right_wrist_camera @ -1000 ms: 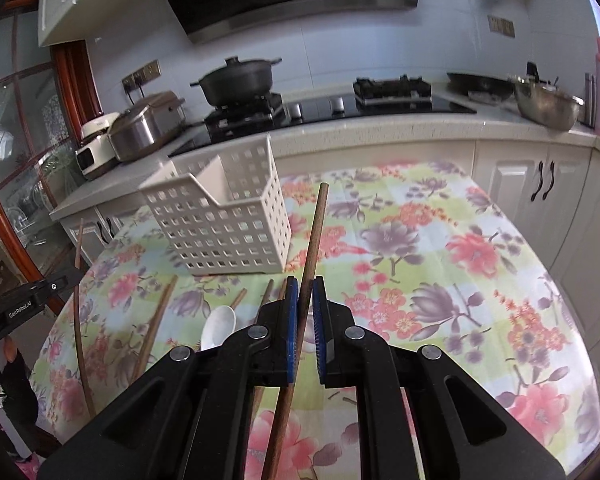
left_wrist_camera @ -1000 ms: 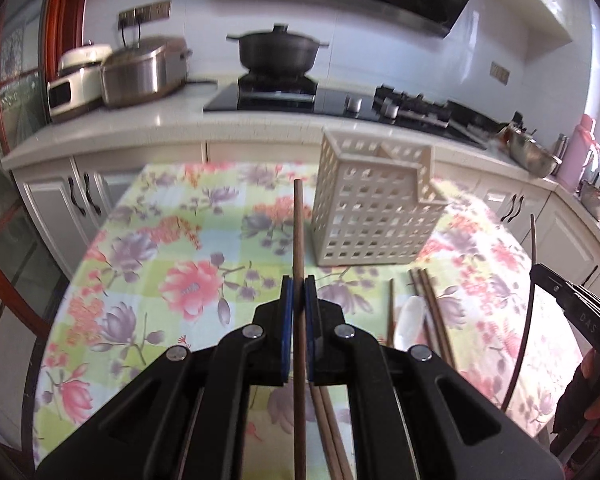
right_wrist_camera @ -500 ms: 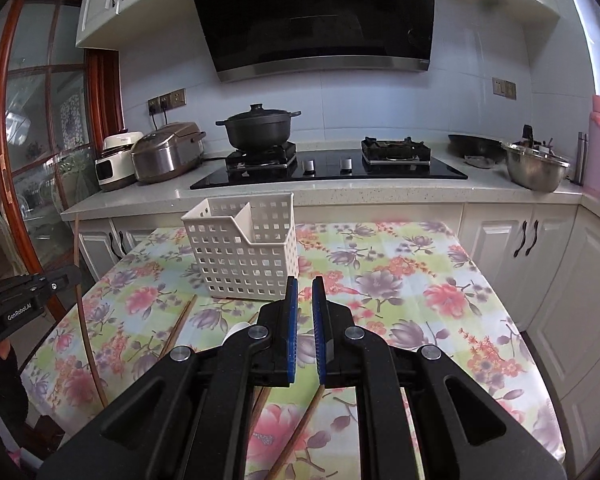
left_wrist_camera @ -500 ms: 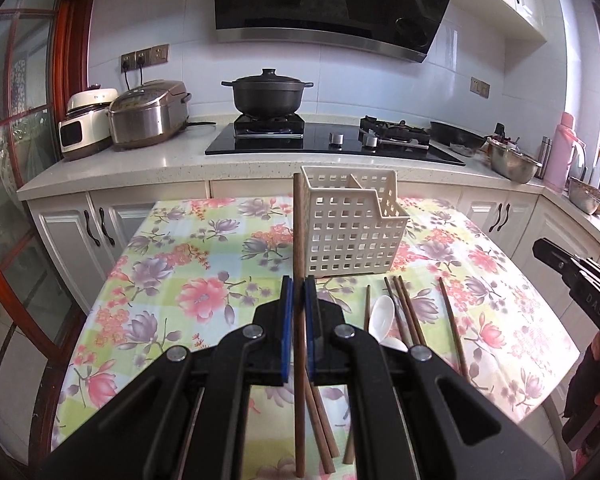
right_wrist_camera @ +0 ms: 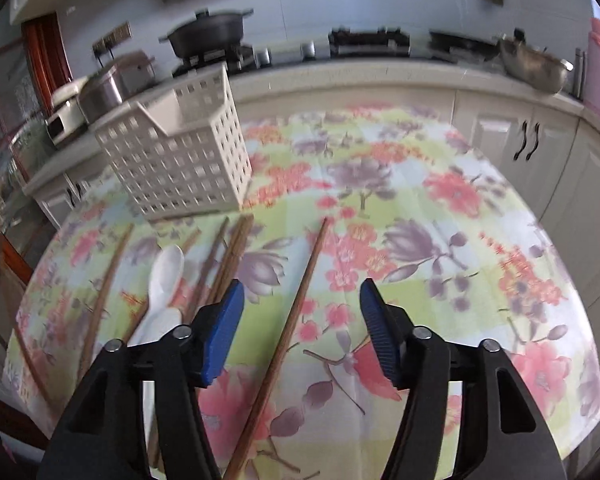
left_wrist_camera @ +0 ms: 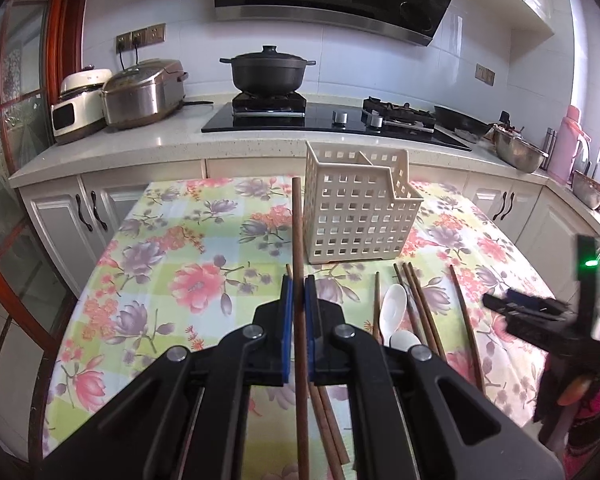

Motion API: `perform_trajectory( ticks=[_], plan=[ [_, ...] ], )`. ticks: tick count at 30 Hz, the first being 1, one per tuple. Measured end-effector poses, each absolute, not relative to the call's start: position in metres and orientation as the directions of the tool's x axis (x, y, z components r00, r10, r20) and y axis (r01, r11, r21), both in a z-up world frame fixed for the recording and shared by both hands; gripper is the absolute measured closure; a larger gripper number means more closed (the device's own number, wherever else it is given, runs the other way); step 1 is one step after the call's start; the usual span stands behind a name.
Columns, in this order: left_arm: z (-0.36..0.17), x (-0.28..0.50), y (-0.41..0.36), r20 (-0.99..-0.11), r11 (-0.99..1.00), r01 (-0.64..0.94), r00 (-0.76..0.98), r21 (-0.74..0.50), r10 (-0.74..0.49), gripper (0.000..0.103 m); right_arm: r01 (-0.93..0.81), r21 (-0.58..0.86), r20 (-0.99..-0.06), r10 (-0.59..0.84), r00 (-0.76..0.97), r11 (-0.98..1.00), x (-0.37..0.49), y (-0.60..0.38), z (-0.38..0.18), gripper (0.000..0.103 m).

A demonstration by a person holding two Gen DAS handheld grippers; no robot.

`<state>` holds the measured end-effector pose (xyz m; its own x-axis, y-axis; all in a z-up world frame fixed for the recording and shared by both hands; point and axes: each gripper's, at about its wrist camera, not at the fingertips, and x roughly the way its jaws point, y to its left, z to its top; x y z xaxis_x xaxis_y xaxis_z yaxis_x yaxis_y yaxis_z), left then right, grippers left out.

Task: Organize utensils
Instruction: 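Lift the held chopstick upright with the left tool while the right tool lifts its chopstick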

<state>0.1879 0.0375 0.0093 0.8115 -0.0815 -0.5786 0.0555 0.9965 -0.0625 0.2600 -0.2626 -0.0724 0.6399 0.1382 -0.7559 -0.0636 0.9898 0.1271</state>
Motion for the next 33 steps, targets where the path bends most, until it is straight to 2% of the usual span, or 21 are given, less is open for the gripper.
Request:
perform_trajectory(
  ticks=[4,11,14,16,25,33],
  plan=[
    [0.011,0.195,0.034,-0.578,0.995,0.073,0.810,-0.061,-0.095,0.097,-0.070,0.077,-0.803,0.104,0.586,0.995,0.281,-0.252,-0.093,0.065],
    [0.018,0.201,0.030,-0.562,0.994,0.091,0.820,-0.055,-0.106,0.097,-0.057,0.004,-0.815,0.036,0.578,0.998,0.296,-0.245,-0.100,0.073],
    [0.016,0.203,0.030,-0.565,0.994,0.091,0.818,-0.052,-0.105,0.097,-0.056,-0.009,-0.810,0.026,0.586,0.998,0.294,-0.241,-0.100,0.093],
    [0.014,0.203,0.032,-0.566,0.994,0.090,0.818,-0.057,-0.106,0.097,-0.055,0.026,-0.802,0.054,0.594,0.998,0.291,-0.244,-0.099,0.095],
    [0.026,0.192,0.036,-0.532,0.994,0.095,0.839,-0.059,-0.112,0.097,-0.113,0.109,-0.595,0.156,0.788,0.988,0.245,-0.247,-0.028,0.095],
    [0.033,0.177,0.033,-0.492,0.994,0.094,0.864,-0.055,-0.109,0.097,-0.141,0.088,-0.442,0.165,0.882,0.986,0.209,-0.246,0.012,0.095]
  ],
)
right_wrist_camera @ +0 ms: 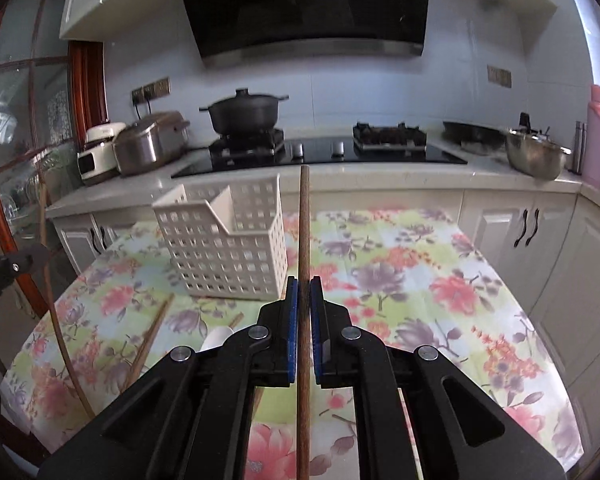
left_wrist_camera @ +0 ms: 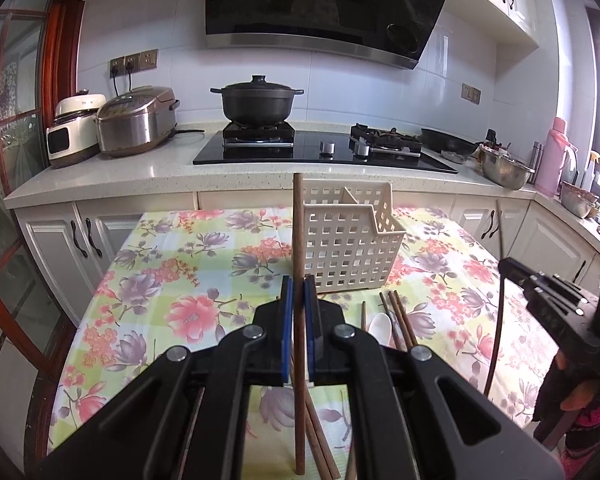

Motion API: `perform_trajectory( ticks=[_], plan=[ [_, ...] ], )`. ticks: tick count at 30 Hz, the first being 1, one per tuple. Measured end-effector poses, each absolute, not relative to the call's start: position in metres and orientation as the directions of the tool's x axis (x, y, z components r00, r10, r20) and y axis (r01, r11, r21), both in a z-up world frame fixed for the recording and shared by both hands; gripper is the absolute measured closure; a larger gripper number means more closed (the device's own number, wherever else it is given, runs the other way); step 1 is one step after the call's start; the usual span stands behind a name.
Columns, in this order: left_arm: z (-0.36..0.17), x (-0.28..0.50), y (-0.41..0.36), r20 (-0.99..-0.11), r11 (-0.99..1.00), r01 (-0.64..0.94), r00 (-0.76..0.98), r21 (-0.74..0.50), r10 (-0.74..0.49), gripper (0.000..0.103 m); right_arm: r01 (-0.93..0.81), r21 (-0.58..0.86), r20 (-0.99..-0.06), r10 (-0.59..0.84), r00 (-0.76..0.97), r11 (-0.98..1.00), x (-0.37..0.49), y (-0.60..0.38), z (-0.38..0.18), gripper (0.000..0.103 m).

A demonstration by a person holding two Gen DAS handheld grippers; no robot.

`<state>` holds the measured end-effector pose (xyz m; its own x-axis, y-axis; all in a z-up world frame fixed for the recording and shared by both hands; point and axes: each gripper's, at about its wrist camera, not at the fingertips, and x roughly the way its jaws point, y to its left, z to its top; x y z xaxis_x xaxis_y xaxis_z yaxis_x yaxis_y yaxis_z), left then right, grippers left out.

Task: Organize utensils
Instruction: 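Lift the held chopstick upright with the left tool while the right tool lifts its chopstick, then lower the left tool's chopstick into the white basket and open it while the right tool does likewise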

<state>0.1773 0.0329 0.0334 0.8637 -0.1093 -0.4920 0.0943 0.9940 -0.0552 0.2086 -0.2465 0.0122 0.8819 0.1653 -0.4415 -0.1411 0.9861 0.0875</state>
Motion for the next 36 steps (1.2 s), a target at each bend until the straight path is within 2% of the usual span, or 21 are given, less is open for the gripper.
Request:
perform_trajectory(
  ticks=[12,28,36],
  plan=[
    [0.063,0.184,0.022,-0.415,0.995,0.095,0.905,-0.027,-0.098,0.097,-0.176,0.041,-0.342,0.179,0.922,0.984,0.216,-0.239,0.048,0.096],
    [0.191,0.252,-0.003,-0.204,0.991,0.130,0.970,-0.012,-0.130,0.097,-0.257,0.069,-0.199,0.266,0.943,0.964,0.293,-0.212,0.122,0.095],
    [0.209,0.313,-0.001,-0.152,0.989,0.123,0.979,-0.076,-0.134,0.097,-0.277,0.054,-0.157,0.283,0.946,0.959,0.334,-0.191,0.134,0.095]
  ],
)
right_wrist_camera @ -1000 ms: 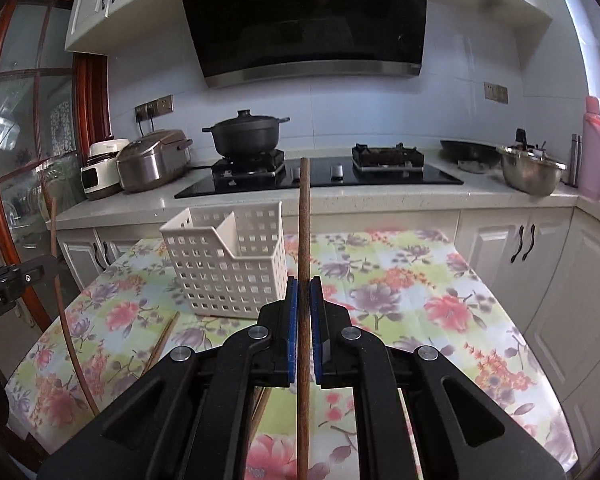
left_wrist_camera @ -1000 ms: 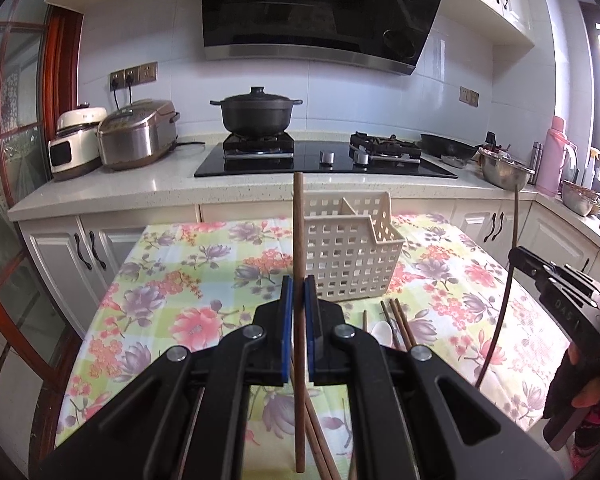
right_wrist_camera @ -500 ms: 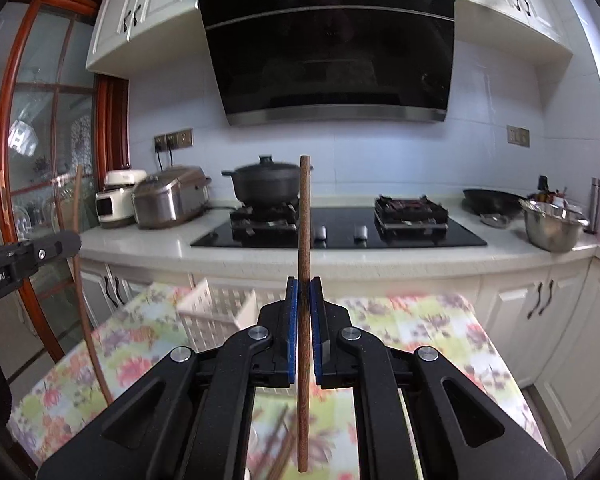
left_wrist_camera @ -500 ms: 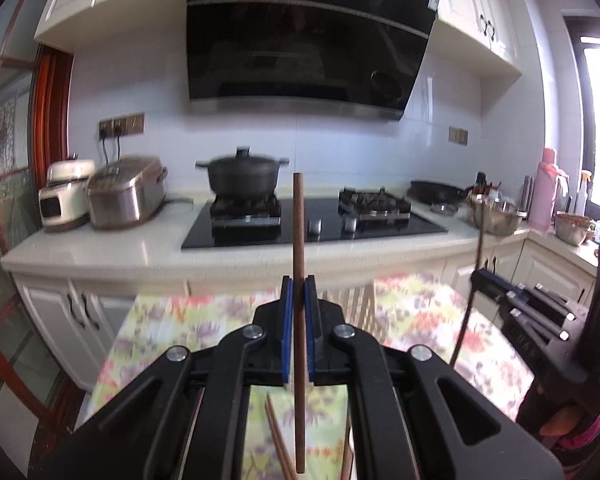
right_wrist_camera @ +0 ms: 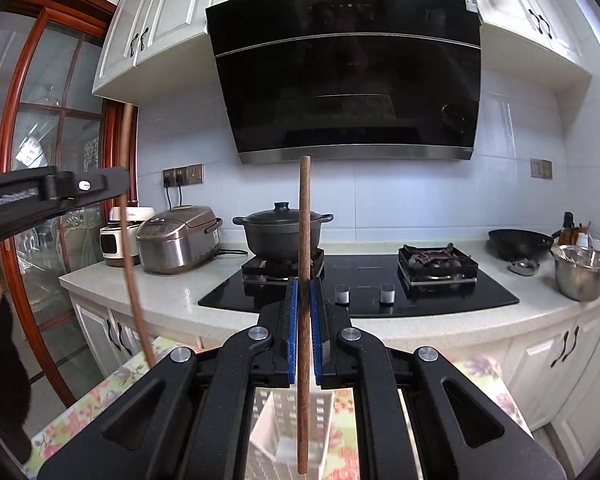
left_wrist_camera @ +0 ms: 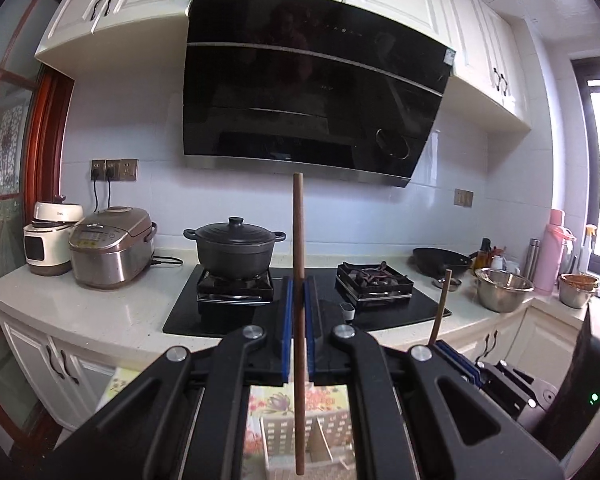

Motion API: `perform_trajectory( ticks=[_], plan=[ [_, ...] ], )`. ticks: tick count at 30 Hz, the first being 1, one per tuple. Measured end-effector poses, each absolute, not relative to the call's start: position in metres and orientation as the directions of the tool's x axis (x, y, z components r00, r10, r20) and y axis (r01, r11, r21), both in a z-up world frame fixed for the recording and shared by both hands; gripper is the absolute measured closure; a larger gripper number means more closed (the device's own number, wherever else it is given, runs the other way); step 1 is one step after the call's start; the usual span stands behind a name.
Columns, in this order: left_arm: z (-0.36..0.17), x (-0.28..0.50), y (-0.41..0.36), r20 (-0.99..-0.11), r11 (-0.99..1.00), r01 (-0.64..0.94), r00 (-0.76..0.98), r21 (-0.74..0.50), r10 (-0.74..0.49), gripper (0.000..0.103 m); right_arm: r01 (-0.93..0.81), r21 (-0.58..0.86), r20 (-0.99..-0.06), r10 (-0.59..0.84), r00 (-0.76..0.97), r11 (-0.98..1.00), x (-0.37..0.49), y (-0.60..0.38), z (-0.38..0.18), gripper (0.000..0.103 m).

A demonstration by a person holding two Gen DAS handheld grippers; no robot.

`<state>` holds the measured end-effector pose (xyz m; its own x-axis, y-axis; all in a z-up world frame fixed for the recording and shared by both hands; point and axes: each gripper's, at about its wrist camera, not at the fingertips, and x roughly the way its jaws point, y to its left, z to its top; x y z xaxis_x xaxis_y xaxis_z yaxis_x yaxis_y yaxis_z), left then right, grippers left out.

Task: Organize utensils
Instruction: 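Lower the left tool's chopstick into the white basket and open it while the right tool does likewise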

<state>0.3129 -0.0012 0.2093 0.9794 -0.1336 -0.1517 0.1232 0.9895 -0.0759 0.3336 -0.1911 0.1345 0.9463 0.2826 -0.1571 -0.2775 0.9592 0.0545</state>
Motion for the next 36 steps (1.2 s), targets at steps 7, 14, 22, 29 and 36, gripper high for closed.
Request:
perform_trajectory(
  ticks=[7,14,22,29,36],
  plan=[
    [0.164,0.357,0.006,-0.209,0.987,0.107,0.969,-0.124,-0.131,0.097,-0.314,0.071,-0.190,0.322,0.927,0.947,0.362,-0.178,0.105,0.095],
    [0.094,0.390,0.012,-0.339,0.984,0.099,0.930,-0.147,-0.145,0.097,-0.329,0.105,-0.300,0.345,0.889,0.939,0.382,-0.169,0.060,0.095],
    [0.055,0.390,0.018,-0.350,0.982,0.094,0.925,-0.163,-0.146,0.090,-0.323,0.135,-0.367,0.350,0.862,0.937,0.390,-0.172,0.034,0.095],
    [0.072,0.364,0.032,-0.286,0.989,0.009,0.957,-0.150,-0.052,0.025,-0.296,0.173,-0.314,0.337,0.888,0.939,0.371,-0.199,0.051,0.045],
    [0.096,0.318,0.036,-0.248,0.995,-0.057,0.968,-0.084,0.035,0.005,-0.259,0.184,-0.281,0.303,0.910,0.948,0.326,-0.237,0.059,0.025]
  ],
)
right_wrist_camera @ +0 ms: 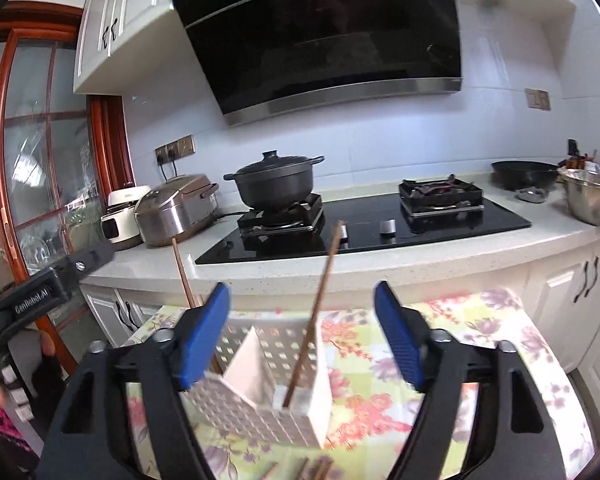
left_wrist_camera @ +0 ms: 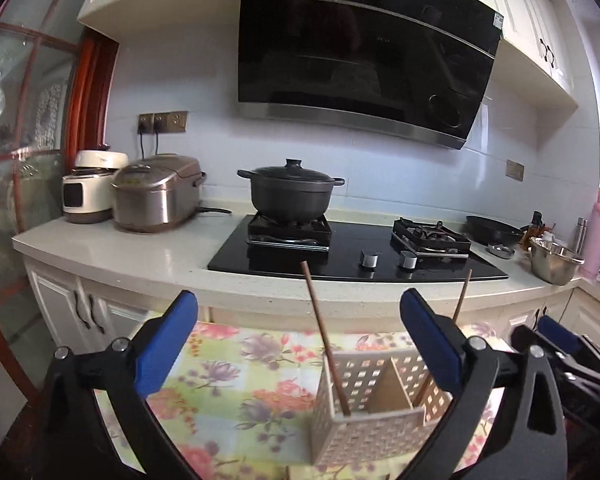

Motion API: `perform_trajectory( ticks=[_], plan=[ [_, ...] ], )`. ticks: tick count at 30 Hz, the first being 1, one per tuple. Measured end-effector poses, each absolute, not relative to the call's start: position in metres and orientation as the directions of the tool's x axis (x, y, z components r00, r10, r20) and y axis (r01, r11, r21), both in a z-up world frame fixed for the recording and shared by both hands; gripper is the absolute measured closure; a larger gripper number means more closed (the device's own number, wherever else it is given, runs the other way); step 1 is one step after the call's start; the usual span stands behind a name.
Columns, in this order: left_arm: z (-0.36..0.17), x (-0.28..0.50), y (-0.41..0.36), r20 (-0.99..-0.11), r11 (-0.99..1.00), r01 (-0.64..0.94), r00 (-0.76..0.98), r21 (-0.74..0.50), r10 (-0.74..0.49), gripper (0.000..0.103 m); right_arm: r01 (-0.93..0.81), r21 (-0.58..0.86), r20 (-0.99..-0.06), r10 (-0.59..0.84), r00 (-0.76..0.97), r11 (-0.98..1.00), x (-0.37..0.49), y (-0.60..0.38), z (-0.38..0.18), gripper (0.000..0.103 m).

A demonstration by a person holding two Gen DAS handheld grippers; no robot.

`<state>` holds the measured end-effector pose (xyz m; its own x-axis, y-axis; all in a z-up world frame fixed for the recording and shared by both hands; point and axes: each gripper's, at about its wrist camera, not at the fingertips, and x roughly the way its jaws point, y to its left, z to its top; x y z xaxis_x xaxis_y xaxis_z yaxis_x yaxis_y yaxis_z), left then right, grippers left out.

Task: Organize utensils
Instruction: 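Lower the left tool's chopstick into the white basket and open it while the right tool does likewise, then move both open tools back down to the loose chopsticks on the table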

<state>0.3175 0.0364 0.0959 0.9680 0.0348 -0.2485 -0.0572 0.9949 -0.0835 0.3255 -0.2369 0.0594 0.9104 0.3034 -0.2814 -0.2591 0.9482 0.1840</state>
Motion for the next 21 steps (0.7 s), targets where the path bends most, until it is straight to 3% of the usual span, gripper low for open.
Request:
perform_trajectory(
  ticks=[2,7,12,17,19,21],
  plan=[
    [0.091,0.303,0.039,-0.260,0.994,-0.050,0.965,-0.095,0.024,0.005,-0.233,0.166,-0.287,0.273,0.918,0.958,0.311,-0.244,0.052,0.018],
    [0.062,0.277,0.038,-0.328,0.996,-0.010,0.944,-0.093,-0.021,0.005,-0.161,0.199,-0.363,0.225,0.904,0.967,0.288,-0.261,0.020,0.018],
    [0.013,0.271,0.033,-0.470,0.999,0.016,0.882,-0.045,-0.035,0.005,-0.114,0.283,-0.476,0.243,0.845,0.952,0.282,-0.270,-0.018,0.018],
    [-0.034,0.279,0.042,-0.629,0.995,0.009,0.774,-0.101,-0.071,0.006,-0.093,0.259,-0.593,0.234,0.771,0.961,0.274,-0.260,-0.047,0.019],
    [-0.053,0.284,0.047,-0.679,0.993,-0.012,0.730,-0.120,-0.073,0.010,-0.092,0.240,-0.618,0.225,0.753,0.967,0.271,-0.254,-0.054,0.022],
    [-0.071,0.288,0.052,-0.725,0.991,-0.035,0.685,-0.128,-0.069,0.028,-0.090,0.225,-0.645,0.218,0.732,0.970,0.270,-0.249,-0.062,0.028]
  ],
)
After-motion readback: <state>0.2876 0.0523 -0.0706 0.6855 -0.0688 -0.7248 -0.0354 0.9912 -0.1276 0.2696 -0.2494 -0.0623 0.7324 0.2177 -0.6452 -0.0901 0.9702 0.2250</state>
